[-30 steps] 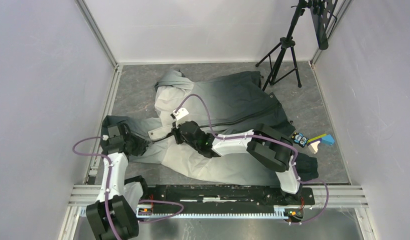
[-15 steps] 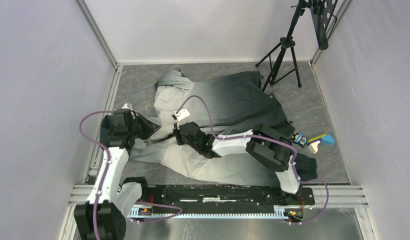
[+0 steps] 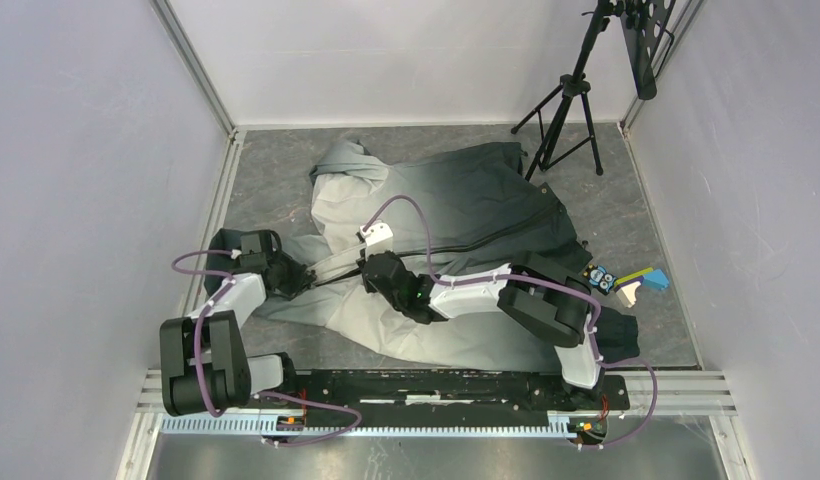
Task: Zip up the jacket
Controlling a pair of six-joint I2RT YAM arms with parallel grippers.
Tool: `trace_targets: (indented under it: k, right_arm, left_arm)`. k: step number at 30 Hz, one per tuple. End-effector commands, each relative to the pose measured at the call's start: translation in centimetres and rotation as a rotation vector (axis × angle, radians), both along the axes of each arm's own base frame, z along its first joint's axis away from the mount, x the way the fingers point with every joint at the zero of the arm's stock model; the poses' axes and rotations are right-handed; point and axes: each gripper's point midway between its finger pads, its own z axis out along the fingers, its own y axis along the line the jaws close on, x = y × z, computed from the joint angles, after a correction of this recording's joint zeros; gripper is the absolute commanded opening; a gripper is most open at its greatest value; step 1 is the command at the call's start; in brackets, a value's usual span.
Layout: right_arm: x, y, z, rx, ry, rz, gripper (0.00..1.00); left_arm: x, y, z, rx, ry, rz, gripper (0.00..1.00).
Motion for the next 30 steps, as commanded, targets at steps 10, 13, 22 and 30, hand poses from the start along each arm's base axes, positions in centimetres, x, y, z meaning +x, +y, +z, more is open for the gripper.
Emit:
trace_targets:
  k: [10, 13, 22, 30]
  right_arm:
    - [-0.4, 2.5, 3.7, 0.105, -0.069, 0.106, 0.00]
    - [-0.6, 2.9, 3.9, 0.124, -0.058, 0.117, 0.00]
    - [0.5, 1.4, 4.5, 0.092, -0.058, 0.011, 0.00]
    - [2.6, -7.7, 4.8, -0.051, -0.184, -0.189, 0.00]
  left_arm:
    - [1.2, 1.9, 6.6, 0.235, -0.150, -0.118, 0.09]
    - [1.3, 0.3, 9.8, 0.219, -0.246, -0.149, 0.31]
    - [2.6, -4.4, 2.8, -0.049, -0.147, -0.180, 0.02]
    - [-1.8, 1.5, -4.0, 0.067, 0.138, 0.038, 0.02]
